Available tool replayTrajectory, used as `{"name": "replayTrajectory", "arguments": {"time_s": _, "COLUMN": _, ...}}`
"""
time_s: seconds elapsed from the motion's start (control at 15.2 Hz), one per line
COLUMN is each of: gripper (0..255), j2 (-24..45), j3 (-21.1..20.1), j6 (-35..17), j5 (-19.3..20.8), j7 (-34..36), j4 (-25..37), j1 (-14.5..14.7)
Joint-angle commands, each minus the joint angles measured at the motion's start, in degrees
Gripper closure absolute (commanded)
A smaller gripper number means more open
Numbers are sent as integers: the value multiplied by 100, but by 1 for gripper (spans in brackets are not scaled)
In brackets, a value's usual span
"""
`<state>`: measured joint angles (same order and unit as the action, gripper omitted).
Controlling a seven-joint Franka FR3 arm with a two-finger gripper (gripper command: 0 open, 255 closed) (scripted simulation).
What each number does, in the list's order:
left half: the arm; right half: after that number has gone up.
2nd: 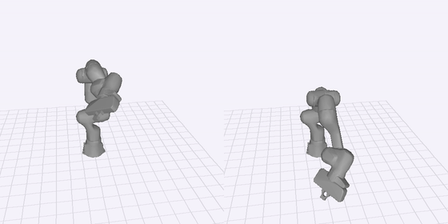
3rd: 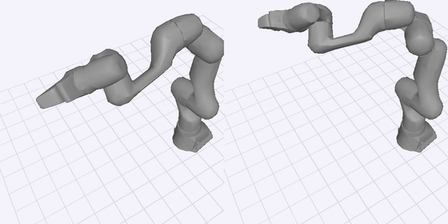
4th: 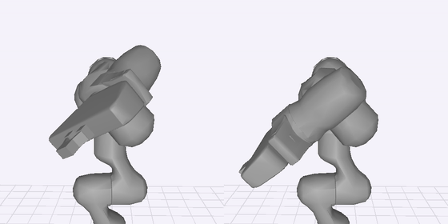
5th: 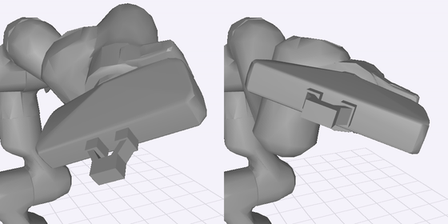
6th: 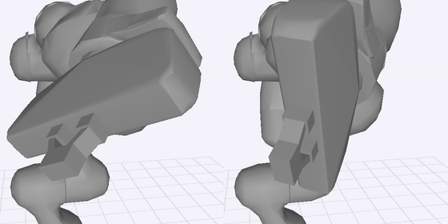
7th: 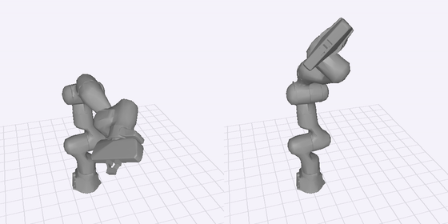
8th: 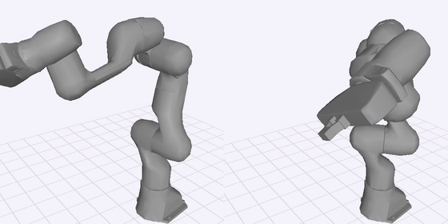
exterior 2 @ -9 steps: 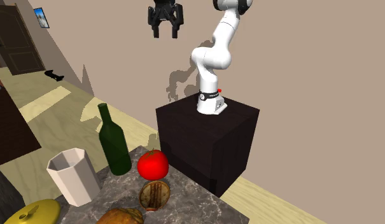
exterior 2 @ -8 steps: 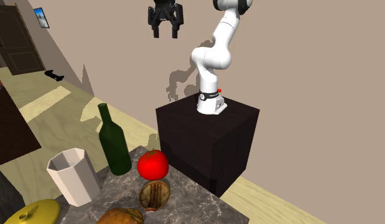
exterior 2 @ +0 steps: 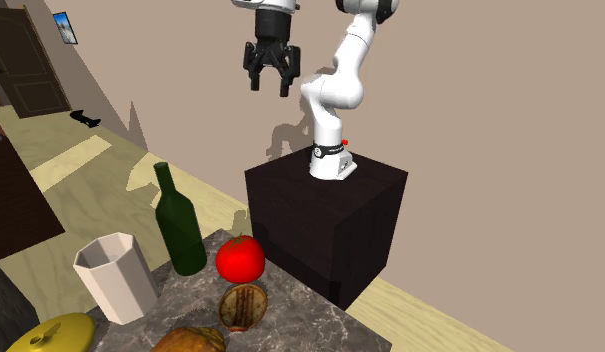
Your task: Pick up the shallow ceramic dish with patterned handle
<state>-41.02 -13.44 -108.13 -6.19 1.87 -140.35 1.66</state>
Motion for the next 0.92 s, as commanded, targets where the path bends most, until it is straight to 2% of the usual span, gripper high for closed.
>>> {"name": "replayTrajectory", "arguments": {"time_s": 0.0, "gripper": 0, "j2": 208, "j3": -259, "j6": -464, "j5": 8, "j7": 271, "j4": -173, "j1": -25}}
{"name": "replayTrajectory", "arguments": {"time_s": 0.46, "gripper": 0, "j2": 1201, "j3": -1326, "j6": -1889, "j5": 290, "j7": 1473, "j4": -428, "j1": -267}}
{"name": "replayTrajectory", "arguments": {"time_s": 0.66, "gripper": 0, "j2": 1794, "j3": -1854, "j6": -2447, "j5": 668, "j7": 2146, "j4": -374, "j1": -533}}
{"name": "replayTrajectory", "arguments": {"time_s": 0.86, "gripper": 0, "j2": 2493, "j3": -2434, "j6": -2913, "j5": 1333, "j7": 3003, "j4": -212, "j1": -924}}
